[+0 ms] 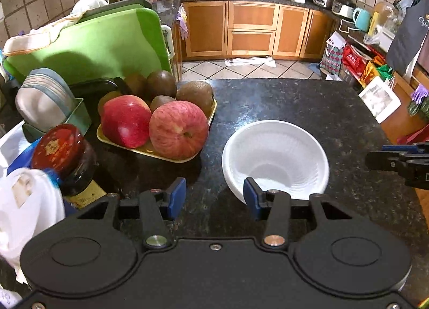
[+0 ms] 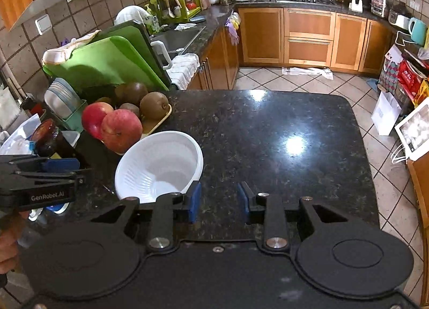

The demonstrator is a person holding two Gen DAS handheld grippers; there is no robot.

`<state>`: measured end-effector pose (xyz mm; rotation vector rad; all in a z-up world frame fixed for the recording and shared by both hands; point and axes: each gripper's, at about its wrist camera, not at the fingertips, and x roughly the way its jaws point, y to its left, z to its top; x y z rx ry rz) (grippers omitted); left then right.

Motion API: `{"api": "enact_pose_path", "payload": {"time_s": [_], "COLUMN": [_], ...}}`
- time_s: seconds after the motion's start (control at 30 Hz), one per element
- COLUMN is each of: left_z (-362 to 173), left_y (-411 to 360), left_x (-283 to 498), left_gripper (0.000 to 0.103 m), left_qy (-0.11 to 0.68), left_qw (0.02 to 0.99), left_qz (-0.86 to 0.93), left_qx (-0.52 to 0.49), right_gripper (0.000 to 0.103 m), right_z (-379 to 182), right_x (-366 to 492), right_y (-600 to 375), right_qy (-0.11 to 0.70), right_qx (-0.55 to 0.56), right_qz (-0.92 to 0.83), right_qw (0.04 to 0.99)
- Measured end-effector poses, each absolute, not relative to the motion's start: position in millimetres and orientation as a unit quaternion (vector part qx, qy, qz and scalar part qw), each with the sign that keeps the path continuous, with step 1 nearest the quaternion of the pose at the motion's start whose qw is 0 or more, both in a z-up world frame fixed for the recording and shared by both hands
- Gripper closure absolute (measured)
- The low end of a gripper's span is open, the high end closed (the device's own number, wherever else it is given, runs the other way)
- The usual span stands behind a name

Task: Organize plates and bowls
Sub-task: 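Move the left tool to the third white bowl and grasp its rim, then lift the third white bowl with the left tool toward the plate stack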

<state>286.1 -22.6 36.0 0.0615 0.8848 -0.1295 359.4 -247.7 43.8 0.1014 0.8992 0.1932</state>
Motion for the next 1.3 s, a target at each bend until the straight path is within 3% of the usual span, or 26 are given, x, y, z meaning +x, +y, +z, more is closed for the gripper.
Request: {"api": "enact_pose_path", "payload": {"time_s": [1.03, 1.17, 1.3], "left_z": [13.1, 7.5, 4.1], "left_y": [-34.1, -39.4, -41.1], "left_x": [330.0, 332.8, 336.0], "left_gripper": [0.053, 0.057, 0.068], "left_qy": [0.452, 0.457, 0.462], "left_qw": [0.888, 0.886, 0.883], "left_qz": [-0.082, -0.081, -0.084], "left_qx": [0.015, 0.02, 0.015], "right_gripper": [0.076, 0.08, 0.084], "right_z": [6.4, 0.6, -1.5], "right_x": [400.0, 402.6, 401.4], "right_y": [-215.6, -213.3, -212.2], "right_qy": [0.445, 0.451, 0.45], "right_qx": [0.036, 0.036, 0.031], "right_qz": [0.107, 0.109, 0.11], "right_qw": [0.889, 0.885, 0.886]}}
